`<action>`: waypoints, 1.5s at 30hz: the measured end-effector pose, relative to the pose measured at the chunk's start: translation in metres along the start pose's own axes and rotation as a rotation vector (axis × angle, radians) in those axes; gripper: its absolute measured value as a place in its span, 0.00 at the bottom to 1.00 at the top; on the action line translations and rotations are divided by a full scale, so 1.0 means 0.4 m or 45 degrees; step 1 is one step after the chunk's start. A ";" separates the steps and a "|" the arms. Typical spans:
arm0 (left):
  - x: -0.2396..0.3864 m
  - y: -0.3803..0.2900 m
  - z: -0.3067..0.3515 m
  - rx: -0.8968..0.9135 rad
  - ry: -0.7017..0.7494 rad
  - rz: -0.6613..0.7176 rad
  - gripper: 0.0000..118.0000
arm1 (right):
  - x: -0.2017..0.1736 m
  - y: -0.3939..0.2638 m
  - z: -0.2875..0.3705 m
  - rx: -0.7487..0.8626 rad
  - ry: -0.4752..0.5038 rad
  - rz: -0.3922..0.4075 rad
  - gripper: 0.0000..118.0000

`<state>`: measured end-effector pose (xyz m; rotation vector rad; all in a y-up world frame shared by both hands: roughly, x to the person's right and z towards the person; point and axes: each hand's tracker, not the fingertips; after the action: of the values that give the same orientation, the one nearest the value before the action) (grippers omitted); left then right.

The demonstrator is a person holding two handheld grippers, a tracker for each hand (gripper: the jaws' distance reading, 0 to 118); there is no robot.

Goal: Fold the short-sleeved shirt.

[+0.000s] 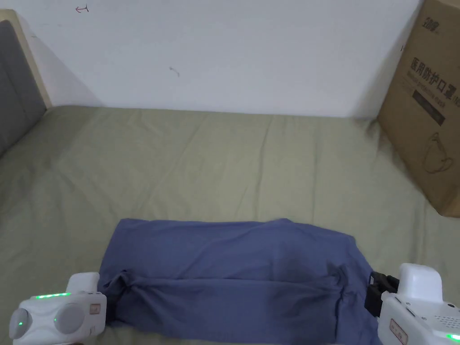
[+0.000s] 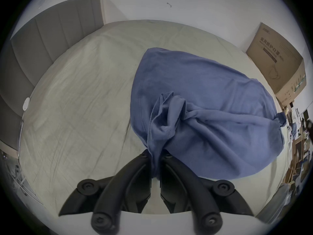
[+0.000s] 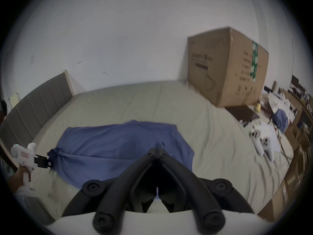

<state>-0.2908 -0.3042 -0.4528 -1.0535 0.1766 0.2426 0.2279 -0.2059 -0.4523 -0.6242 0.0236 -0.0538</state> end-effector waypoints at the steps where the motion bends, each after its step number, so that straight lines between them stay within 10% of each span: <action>1: -0.004 -0.002 0.015 0.035 -0.022 0.009 0.06 | 0.019 -0.009 -0.020 -0.046 -0.012 -0.030 0.23; 3: -0.012 0.002 0.038 0.093 -0.038 0.027 0.06 | 0.051 -0.031 -0.066 -0.151 -0.024 -0.047 0.77; 5: -0.017 0.011 0.060 0.109 -0.072 0.041 0.06 | 0.079 -0.065 -0.126 -0.283 -0.045 -0.063 0.93; 12: -0.016 0.024 0.069 0.114 -0.072 0.037 0.06 | 0.107 -0.148 -0.261 -0.484 -0.094 -0.039 0.84; 17: -0.022 0.011 0.071 0.104 -0.063 0.027 0.06 | 0.096 -0.168 -0.253 -0.506 -0.022 -0.046 0.07; 45: -0.186 -0.354 0.176 -0.044 -0.016 0.205 0.06 | 0.152 -0.389 0.058 -0.599 0.045 -0.145 0.05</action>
<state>-0.3203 -0.3178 -0.2809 -1.0730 0.2469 0.3990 0.2827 -0.3221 -0.3429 -1.0945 0.0352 -0.1726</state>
